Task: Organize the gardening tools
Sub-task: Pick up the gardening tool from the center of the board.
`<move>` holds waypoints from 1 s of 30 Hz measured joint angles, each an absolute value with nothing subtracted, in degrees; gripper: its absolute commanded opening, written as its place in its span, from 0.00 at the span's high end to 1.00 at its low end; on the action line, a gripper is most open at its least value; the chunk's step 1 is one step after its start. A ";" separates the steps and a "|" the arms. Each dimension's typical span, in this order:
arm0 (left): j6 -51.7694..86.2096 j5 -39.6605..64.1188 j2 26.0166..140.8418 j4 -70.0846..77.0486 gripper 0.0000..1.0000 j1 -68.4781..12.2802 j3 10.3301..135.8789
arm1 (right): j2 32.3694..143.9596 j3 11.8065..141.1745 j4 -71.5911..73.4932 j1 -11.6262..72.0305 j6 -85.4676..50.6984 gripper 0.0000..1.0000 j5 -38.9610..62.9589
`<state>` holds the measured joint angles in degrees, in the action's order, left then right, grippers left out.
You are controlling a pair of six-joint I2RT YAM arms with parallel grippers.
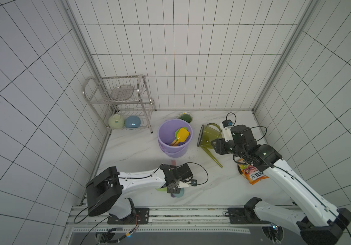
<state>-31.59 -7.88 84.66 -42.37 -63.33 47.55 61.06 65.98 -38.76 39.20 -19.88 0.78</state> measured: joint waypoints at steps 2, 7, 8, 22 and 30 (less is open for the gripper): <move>-31.46 -7.90 84.64 -42.41 0.86 -63.33 47.55 | 61.06 65.98 -38.76 39.05 -19.86 0.49 0.84; -31.27 -7.84 83.68 -44.10 0.91 -63.31 47.70 | 61.06 65.95 -38.70 38.85 -19.88 0.49 1.15; -31.27 -7.77 83.13 -44.80 0.92 -63.16 47.90 | 61.06 65.87 -38.50 38.85 -19.88 0.49 1.30; -32.71 4.21 71.70 -54.85 0.95 -46.63 59.90 | 60.53 62.81 -34.26 38.61 -20.67 0.50 7.44; -32.99 17.34 65.87 -58.28 0.95 -35.66 69.08 | 60.38 60.31 -30.09 38.61 -22.81 0.51 13.41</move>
<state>-32.99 17.34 65.87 -58.28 -35.66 69.08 60.38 60.31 -30.09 38.61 -22.81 13.41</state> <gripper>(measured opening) 0.251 0.495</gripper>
